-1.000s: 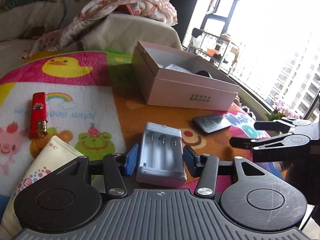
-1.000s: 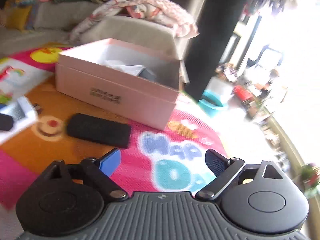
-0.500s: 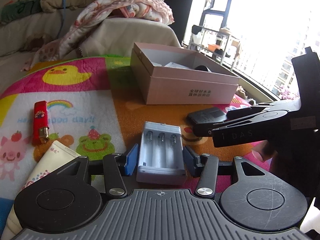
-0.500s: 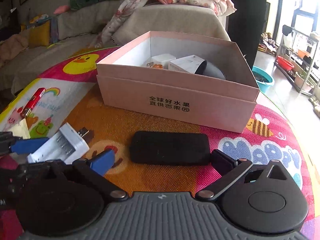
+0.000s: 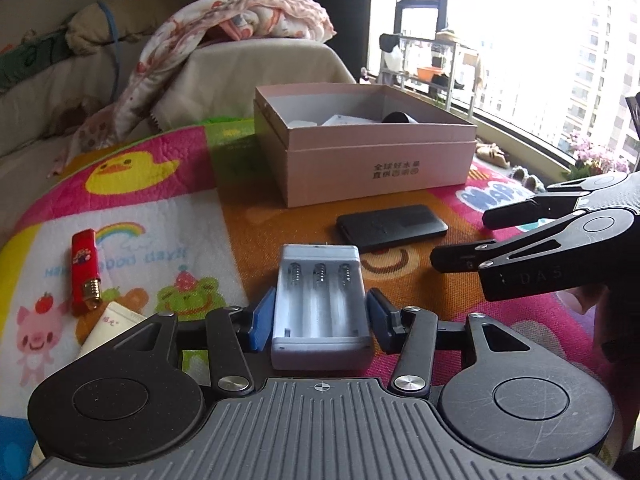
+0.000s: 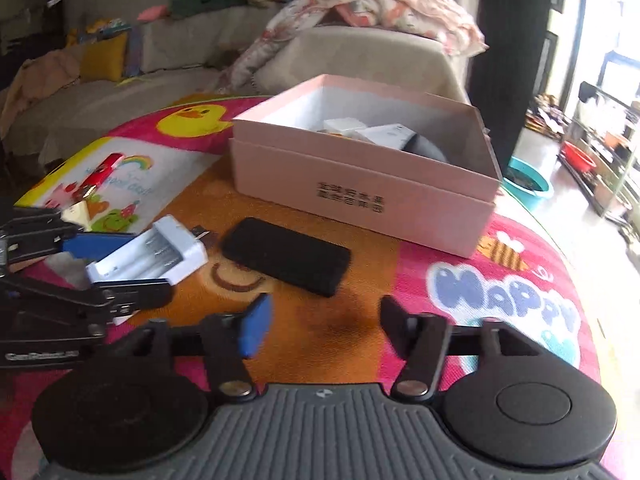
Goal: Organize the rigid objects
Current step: 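Release the charger into the pink box with the left tool while the right tool releases the power bank there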
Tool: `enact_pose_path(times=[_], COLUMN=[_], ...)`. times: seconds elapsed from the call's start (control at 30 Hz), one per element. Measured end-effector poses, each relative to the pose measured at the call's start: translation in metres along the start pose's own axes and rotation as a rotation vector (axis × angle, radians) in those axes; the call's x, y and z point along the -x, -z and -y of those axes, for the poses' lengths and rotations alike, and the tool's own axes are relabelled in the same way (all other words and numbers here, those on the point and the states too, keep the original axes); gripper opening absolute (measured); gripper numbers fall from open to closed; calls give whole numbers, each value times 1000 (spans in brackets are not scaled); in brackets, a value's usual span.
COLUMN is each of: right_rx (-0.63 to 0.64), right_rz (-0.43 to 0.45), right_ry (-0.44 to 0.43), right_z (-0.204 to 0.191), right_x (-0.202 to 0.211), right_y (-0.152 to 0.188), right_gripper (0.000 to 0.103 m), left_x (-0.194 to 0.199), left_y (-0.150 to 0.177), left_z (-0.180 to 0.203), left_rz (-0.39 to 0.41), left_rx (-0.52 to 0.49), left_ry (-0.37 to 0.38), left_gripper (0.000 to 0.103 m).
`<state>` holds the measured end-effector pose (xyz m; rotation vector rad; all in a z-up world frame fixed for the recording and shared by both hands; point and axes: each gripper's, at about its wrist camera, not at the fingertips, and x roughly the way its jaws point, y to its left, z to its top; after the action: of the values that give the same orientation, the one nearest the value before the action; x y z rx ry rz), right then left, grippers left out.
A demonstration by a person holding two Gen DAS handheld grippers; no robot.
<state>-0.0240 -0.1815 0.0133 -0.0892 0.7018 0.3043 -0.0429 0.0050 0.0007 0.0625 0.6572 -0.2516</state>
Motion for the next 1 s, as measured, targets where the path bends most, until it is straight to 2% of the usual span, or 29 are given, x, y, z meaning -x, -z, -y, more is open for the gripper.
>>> enact_pose_path(times=[0.13,0.27,0.37,0.47,0.53,0.57,0.9,1.0], right_rx=[-48,-39,-45,-42,-29,-16,7,9], right_rz=[-17,-33,-43,-39,-33,-27,-30,-31], right_ry=[-17,-28,-35,-18,-12,-15,10,37], right_z=[3,-15,-28,-33,-33,-32,4,13], right_x=[-7,-25,-39,-47,-46,-42,-5,4], right_y=[-6,-20,-32,-38,-37,-35,-5,2], right_gripper=[82,93,97,97,93,90,90,90], left_x=[1,5,9,10,9,10,1,2], left_y=[1,3,6,6,7,7,-2,-3], left_z=[1,0,-1,-1,-1,-1,1,0], left_rz=[3,4,4,5,6,7,-5,9], left_rx=[-11,-13,-2,1,0,1,-17,-26], left_ry=[-8,-9,-16,-16,-17,-16,-24,19], left_gripper=[54,54,54,54,54,54,53,53])
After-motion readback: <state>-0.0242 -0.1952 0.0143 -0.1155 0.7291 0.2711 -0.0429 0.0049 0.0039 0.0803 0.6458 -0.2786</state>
